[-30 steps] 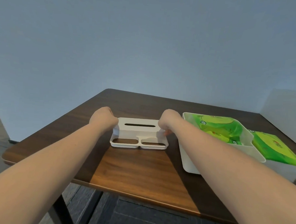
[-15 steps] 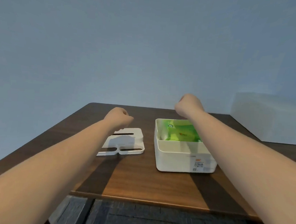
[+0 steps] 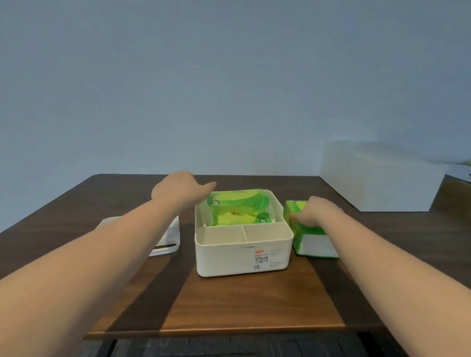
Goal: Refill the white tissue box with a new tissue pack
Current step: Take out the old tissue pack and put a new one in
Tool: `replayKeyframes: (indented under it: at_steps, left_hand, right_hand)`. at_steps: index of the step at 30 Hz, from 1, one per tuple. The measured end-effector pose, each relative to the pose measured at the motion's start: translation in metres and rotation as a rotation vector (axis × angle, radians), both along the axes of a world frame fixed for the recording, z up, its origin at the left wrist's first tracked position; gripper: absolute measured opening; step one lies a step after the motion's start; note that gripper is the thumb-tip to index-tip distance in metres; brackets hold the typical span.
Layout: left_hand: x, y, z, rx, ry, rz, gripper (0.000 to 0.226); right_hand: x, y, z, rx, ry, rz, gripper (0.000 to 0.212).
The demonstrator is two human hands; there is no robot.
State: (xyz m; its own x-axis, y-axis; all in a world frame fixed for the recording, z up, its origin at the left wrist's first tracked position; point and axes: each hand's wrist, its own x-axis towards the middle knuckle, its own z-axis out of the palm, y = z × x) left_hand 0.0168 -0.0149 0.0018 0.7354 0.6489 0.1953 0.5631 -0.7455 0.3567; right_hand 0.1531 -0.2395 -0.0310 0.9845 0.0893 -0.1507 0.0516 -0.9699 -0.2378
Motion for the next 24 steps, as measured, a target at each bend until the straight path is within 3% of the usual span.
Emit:
replayKeyframes:
  at_steps: [3,7,12,17,20,24]
  left_hand:
    - [0.004,-0.007,0.001,-0.080,0.105,-0.036,0.058]
    - [0.014,-0.012,-0.006,-0.153,0.148,-0.044,0.032]
    - [0.023,-0.013,-0.002,-0.322,-0.134,-0.057,0.010]
    - [0.032,-0.010,0.018,-0.611,-0.501,-0.132,0.024]
    - [0.039,-0.002,0.029,-0.560,-0.561,-0.128,0.038]
    - [0.051,0.019,0.028,-0.536,-0.580,-0.088,0.035]
  right_hand:
    - [0.001,-0.004,-0.003,-0.034,0.030,0.075,0.106]
    - [0.005,-0.004,-0.007,-0.039,0.049,0.096,0.110]
    - [0.013,-0.010,-0.013,0.018,-0.001,0.035,0.100]
    - [0.024,-0.017,-0.010,0.167,-0.043,0.006,0.101]
    - [0.034,-0.017,-0.001,0.324,-0.112,0.014,0.105]
    - [0.030,-0.013,0.026,0.551,-0.230,0.122,0.098]
